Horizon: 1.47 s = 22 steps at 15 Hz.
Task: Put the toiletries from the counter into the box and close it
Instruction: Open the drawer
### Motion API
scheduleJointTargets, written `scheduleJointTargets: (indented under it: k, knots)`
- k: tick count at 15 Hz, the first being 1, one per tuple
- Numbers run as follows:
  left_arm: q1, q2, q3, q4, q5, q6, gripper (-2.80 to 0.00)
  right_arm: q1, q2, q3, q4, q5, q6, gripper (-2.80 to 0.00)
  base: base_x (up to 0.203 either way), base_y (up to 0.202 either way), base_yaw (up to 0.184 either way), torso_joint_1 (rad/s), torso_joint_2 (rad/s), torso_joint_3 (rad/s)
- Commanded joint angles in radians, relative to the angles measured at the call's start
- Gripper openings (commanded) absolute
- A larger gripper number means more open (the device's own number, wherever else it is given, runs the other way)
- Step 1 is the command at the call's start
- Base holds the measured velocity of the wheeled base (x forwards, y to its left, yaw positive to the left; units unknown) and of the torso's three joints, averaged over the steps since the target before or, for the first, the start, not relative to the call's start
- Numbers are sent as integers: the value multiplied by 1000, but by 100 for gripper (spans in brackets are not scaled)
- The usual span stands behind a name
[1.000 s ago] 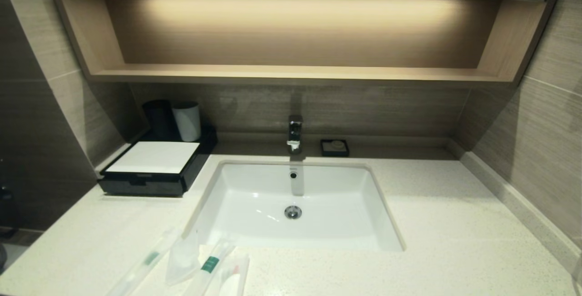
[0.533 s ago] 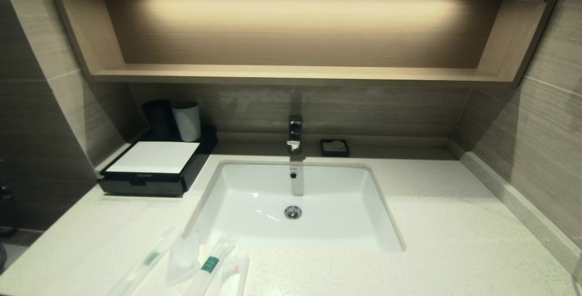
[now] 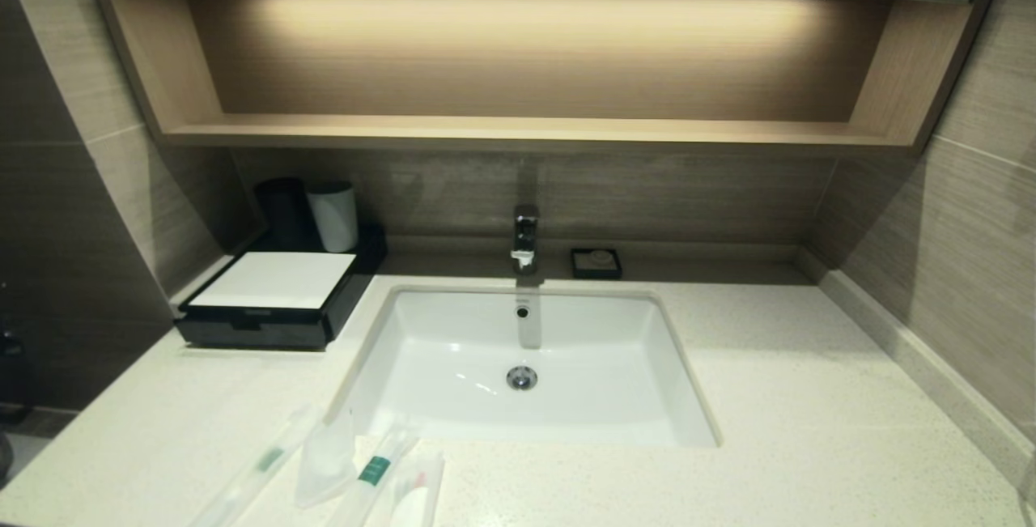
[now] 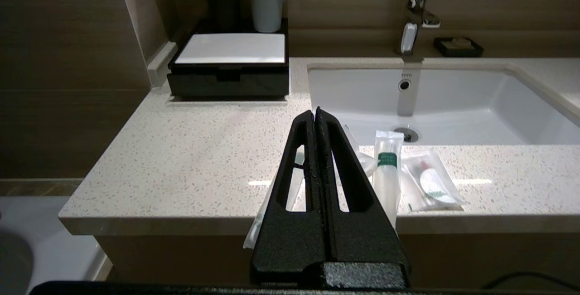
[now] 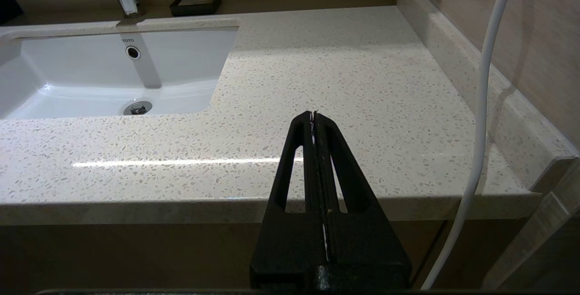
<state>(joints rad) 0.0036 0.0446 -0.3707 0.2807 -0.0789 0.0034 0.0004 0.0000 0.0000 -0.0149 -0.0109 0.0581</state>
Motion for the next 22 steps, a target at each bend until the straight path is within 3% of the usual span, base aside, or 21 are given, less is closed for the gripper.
scheduleJointTargets:
  k: [1, 5, 7, 9, 12, 13, 15, 17, 22]
  knots:
    - [-1, 190, -122, 37, 5, 3, -280, 0, 0, 0, 0, 0, 0, -280, 0, 0, 0, 0, 0, 0]
    - [-16, 563, -321, 65, 43, 16, -280, 0, 2, 0, 0, 0, 0, -280, 0, 0, 0, 0, 0, 0]
    - [-35, 730, -414, 140, 65, 26, -280, 0, 2, 0, 0, 0, 0, -280, 0, 0, 0, 0, 0, 0]
    - [-75, 884, -507, 272, 82, 13, -280, 0, 0, 0, 0, 0, 0, -280, 0, 0, 0, 0, 0, 0]
    - [-152, 1086, -668, 634, 105, -11, -280, 0, 1, 0, 0, 0, 0, -280, 0, 0, 0, 0, 0, 0]
    - [-161, 1137, -696, 668, 100, -30, -280, 1, 2, 0, 0, 0, 0, -280, 0, 0, 0, 0, 0, 0]
    - [-151, 1166, -690, 572, 101, -74, -280, 0, 2, 0, 0, 0, 0, -280, 0, 0, 0, 0, 0, 0]
    - [-90, 1201, -628, 462, 110, -76, -280, 0, 2, 0, 0, 0, 0, -280, 0, 0, 0, 0, 0, 0]
    - [10, 1398, -634, 303, 140, -76, -280, 0, 1, 0, 0, 0, 0, -280, 0, 0, 0, 0, 0, 0]
